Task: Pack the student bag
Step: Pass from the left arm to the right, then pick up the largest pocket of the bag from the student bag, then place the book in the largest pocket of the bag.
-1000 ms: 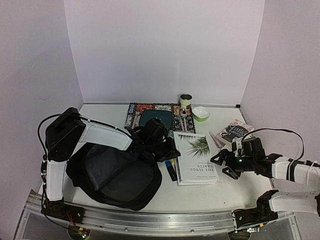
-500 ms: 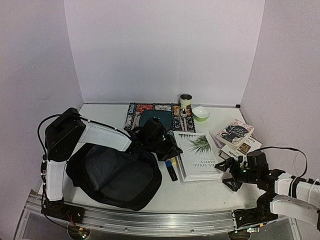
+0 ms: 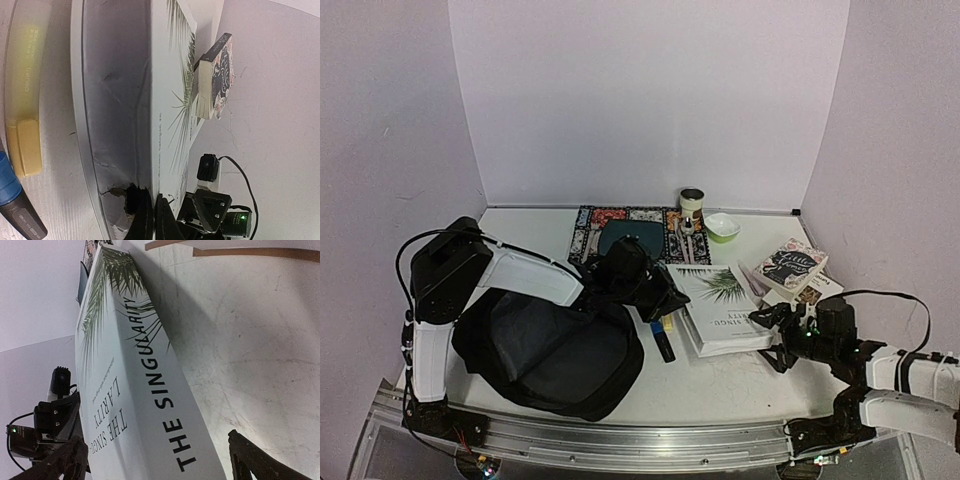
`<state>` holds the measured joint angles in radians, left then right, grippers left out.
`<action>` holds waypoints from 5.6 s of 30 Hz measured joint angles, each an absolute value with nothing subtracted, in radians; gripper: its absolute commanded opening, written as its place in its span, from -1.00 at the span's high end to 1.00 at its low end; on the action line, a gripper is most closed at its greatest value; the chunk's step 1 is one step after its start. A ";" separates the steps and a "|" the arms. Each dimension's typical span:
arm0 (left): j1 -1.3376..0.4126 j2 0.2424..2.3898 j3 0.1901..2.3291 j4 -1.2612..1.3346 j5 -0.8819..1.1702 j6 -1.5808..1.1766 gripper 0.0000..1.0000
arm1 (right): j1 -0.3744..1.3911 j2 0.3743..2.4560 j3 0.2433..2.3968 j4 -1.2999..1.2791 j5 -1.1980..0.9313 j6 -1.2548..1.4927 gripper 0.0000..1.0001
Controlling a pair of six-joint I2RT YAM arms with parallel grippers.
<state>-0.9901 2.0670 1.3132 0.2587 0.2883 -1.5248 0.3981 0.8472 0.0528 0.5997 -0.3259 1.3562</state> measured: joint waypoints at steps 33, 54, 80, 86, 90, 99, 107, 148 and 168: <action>-1.030 2.075 1.255 0.432 0.249 -1.606 0.27 | 0.415 0.959 0.081 0.801 -0.304 1.425 0.09; -1.019 1.803 1.124 0.397 0.116 -1.337 -0.24 | 0.416 0.806 0.168 0.672 -0.290 1.338 0.94; -0.732 1.500 1.361 -0.768 -0.186 -0.466 -0.65 | 0.463 1.095 0.498 0.530 -0.591 1.102 1.00; -0.719 1.499 1.371 -0.886 -0.162 -0.392 -0.68 | 0.528 1.152 0.536 0.529 -0.641 1.083 1.00; -0.715 1.499 1.373 -0.949 -0.163 -0.360 -0.70 | 0.559 1.183 0.550 0.526 -0.672 1.074 1.00; -0.666 1.499 1.374 -1.049 -0.177 -0.269 -0.66 | 0.601 1.202 0.605 0.484 -0.723 1.038 1.00; -0.643 1.519 1.365 -1.070 -0.006 -0.216 0.52 | 0.651 1.261 0.637 0.466 -0.749 1.012 1.00; -0.642 1.511 1.661 -1.113 0.194 -0.260 1.00 | 0.757 1.608 1.027 0.258 -0.682 0.872 1.00; -0.642 1.514 1.691 -1.084 0.293 -0.365 1.00 | 0.858 1.847 1.299 0.179 -0.546 0.867 0.64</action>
